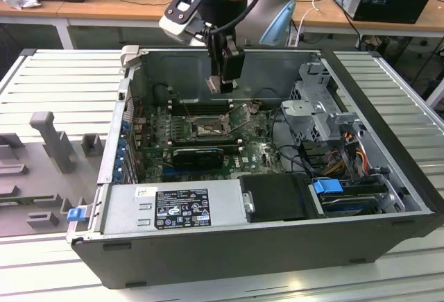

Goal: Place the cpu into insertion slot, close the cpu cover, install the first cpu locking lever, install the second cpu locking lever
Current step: 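Place the cpu into insertion slot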

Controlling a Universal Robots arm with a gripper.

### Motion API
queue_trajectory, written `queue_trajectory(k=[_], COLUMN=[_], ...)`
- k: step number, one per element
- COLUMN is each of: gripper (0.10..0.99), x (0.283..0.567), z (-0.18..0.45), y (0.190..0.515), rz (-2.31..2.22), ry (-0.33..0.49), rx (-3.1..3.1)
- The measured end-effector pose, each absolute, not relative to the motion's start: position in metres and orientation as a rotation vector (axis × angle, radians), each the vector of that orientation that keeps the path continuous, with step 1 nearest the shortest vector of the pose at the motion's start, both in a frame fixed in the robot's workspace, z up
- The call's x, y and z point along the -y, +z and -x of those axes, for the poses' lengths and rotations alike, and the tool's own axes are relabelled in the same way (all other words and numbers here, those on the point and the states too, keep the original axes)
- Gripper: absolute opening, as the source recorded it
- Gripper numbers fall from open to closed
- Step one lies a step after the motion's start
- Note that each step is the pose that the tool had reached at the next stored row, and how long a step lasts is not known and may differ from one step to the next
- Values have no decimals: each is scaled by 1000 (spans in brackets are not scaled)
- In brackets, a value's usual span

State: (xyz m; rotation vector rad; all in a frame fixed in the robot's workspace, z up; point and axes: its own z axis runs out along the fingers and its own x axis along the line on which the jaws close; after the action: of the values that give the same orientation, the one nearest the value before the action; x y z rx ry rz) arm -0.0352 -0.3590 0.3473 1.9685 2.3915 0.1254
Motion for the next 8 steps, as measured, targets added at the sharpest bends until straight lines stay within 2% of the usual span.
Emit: queue_trajectory(k=[8], gripper=[529], x=[359], z=[35], y=[342], rz=[-1969], ry=[125], rx=[-2392])
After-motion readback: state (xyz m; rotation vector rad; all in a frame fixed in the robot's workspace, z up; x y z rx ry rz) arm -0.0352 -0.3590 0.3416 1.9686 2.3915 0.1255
